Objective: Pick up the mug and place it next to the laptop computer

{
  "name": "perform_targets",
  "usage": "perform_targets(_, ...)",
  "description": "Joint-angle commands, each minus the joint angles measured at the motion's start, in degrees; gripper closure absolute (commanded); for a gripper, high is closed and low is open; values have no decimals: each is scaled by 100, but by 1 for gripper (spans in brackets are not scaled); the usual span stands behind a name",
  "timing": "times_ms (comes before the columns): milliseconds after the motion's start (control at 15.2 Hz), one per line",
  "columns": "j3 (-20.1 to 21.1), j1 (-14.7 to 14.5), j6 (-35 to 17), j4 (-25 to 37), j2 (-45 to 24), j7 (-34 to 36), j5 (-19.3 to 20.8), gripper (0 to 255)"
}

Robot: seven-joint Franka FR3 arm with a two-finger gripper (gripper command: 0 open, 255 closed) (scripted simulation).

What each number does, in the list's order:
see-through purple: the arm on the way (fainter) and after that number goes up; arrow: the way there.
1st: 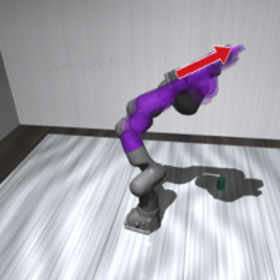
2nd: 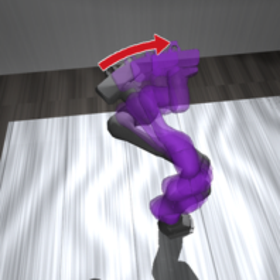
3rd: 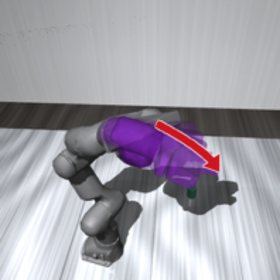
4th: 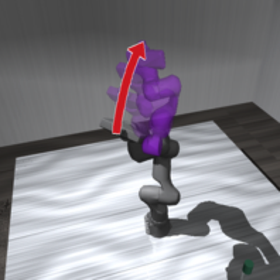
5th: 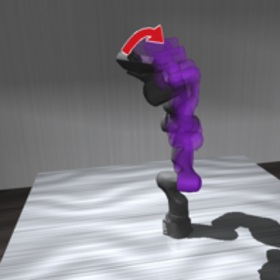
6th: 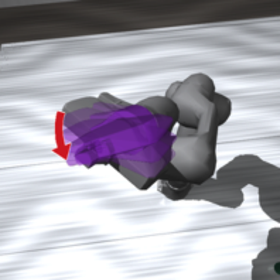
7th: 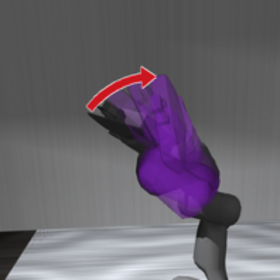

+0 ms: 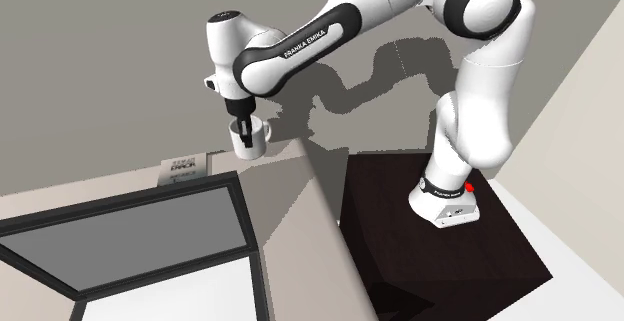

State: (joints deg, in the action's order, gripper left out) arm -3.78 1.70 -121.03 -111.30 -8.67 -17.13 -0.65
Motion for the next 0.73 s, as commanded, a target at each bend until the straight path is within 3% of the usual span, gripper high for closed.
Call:
perform_targets(0, 0, -1, 147, 111, 36, 3, 4, 255)
perform_targets(660, -3, -4, 871, 629, 243, 16, 22, 255)
